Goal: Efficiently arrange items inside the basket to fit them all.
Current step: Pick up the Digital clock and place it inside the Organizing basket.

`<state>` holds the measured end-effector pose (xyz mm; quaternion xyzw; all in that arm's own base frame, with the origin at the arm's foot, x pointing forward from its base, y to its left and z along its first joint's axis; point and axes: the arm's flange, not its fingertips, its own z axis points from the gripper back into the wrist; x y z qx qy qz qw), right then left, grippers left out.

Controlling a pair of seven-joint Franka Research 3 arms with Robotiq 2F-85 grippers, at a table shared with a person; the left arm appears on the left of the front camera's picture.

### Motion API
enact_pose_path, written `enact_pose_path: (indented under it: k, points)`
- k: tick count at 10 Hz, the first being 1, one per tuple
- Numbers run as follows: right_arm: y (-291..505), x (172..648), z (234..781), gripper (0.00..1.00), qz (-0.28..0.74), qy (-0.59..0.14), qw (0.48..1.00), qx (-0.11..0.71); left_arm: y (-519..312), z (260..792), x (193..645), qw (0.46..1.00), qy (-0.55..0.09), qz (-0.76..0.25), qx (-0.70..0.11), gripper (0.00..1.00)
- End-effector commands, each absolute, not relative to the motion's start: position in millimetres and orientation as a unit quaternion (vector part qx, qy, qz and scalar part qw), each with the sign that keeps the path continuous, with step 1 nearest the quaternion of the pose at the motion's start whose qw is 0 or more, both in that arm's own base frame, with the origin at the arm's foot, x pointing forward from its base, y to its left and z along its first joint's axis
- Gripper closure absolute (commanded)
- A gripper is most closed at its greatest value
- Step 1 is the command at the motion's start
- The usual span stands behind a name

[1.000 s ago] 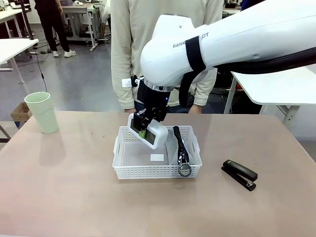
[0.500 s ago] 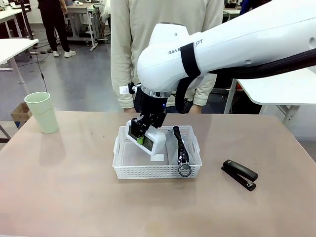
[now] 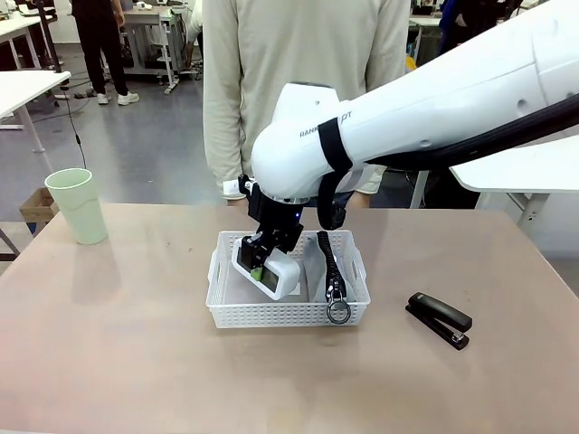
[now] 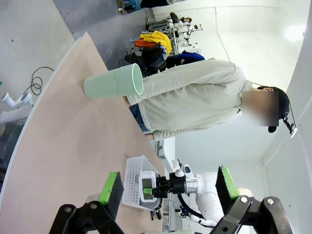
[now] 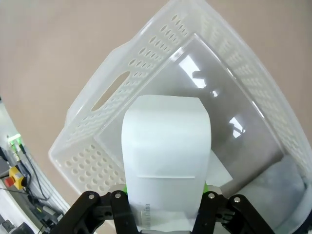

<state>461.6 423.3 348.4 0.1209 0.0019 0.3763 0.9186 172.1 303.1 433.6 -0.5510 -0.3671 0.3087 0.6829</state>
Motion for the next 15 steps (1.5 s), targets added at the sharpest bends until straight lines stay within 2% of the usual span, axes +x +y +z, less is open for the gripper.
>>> enact_pose_path:
  k: [1,6,7,8,13,15]
  points:
    - [422,456,337,0.49,0.381,-0.011,0.918,0.114,302,435,173,0.679,-0.379,0.299,-0.553,0.00]
    - [423,456,329,0.49,0.375,0.004,0.921,0.103,302,435,173,0.679,-0.379,0.299,-0.553,0.00]
    - [423,456,329,0.31,0.375,0.001,0.921,0.104,302,435,173,0.679,-0.379,0.299,-0.553,0.00]
    - [423,455,328,0.00,0.376,-0.002,0.922,0.094,302,435,173,0.679,-0.379,0.299,-0.553,0.00]
    - [412,457,334,0.00,0.369,-0.018,0.924,0.099,302,435,173,0.679,-0.379,0.299,-0.553,0.00]
    - [389,453,361,0.00,0.381,-0.043,0.912,0.143,302,435,173,0.679,-0.379,0.299,-0.553,0.00]
